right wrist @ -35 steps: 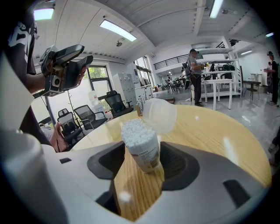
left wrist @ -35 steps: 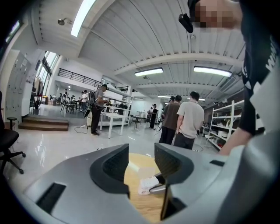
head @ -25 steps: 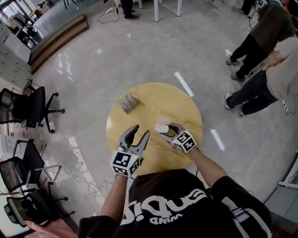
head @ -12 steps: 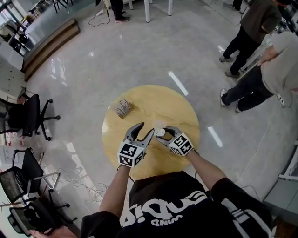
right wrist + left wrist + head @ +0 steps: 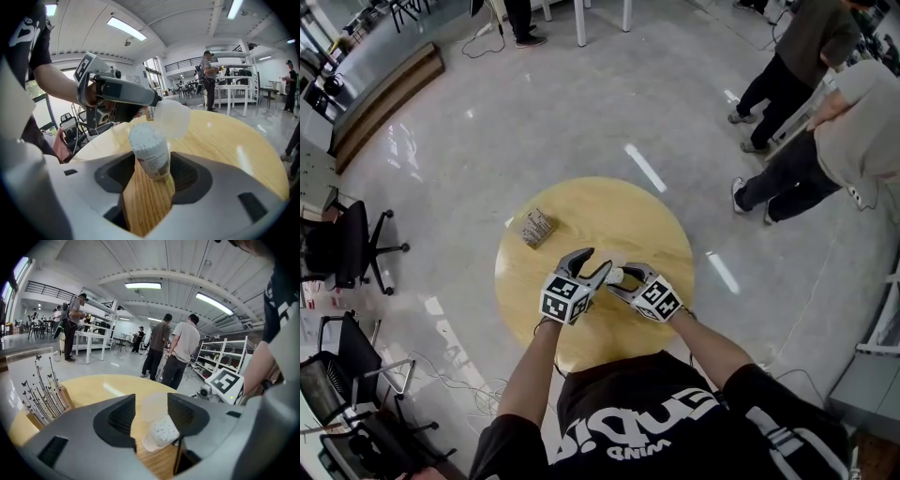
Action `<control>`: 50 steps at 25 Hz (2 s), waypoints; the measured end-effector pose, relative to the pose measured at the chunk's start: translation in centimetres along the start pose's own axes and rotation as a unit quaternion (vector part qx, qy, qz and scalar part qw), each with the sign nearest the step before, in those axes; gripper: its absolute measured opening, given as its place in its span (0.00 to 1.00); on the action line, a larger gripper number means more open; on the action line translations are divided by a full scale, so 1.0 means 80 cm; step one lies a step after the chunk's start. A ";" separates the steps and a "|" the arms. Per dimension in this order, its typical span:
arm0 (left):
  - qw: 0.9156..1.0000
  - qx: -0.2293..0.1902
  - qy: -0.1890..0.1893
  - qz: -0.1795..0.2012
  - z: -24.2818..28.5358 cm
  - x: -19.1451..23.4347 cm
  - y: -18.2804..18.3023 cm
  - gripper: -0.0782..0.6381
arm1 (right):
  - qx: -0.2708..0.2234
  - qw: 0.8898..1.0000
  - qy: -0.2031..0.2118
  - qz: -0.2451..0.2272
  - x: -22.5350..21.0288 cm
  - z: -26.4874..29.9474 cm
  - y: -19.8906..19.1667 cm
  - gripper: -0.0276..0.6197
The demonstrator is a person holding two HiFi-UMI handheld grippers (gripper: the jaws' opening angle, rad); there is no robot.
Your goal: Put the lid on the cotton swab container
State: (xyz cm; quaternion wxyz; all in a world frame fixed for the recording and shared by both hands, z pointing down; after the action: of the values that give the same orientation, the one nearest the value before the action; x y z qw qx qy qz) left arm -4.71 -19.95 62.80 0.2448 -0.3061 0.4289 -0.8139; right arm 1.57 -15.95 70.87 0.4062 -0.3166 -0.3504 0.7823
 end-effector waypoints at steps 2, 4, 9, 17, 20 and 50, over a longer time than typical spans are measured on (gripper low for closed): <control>1.000 0.008 -0.009 -0.004 0.005 0.003 -0.006 0.39 | 0.003 1.000 0.001 -0.001 0.002 0.001 -0.001 0.40; 1.000 0.010 -0.019 -0.012 0.010 0.004 -0.007 0.40 | 0.005 1.000 0.001 -0.002 0.001 0.000 -0.001 0.40; 0.999 0.019 -0.043 -0.009 0.020 -0.001 -0.002 0.40 | 0.011 1.000 0.001 -0.004 0.000 0.000 -0.001 0.40; 0.998 0.024 -0.058 0.010 0.021 -0.009 0.007 0.40 | 0.018 1.000 0.002 -0.007 -0.001 0.001 -0.002 0.39; 0.998 0.025 -0.059 0.015 0.019 -0.011 0.007 0.40 | 0.018 1.000 0.002 -0.008 -0.002 0.002 -0.003 0.39; 0.998 0.042 -0.031 0.018 -0.020 -0.045 -0.031 0.35 | 0.031 0.999 -0.012 -0.010 -0.001 0.001 -0.008 0.39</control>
State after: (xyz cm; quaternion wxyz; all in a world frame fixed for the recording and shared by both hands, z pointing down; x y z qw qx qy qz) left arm -3.68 -15.42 63.15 0.2851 -0.3131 0.3918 -0.8168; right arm 1.78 -15.83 71.45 0.4195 -0.2908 -0.3344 0.7922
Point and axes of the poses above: the fingertips, and each gripper's own axes: z forward along the fingers, x to its left, y out of its top, the point moved 3 cm from there along -z, backward along the fingers
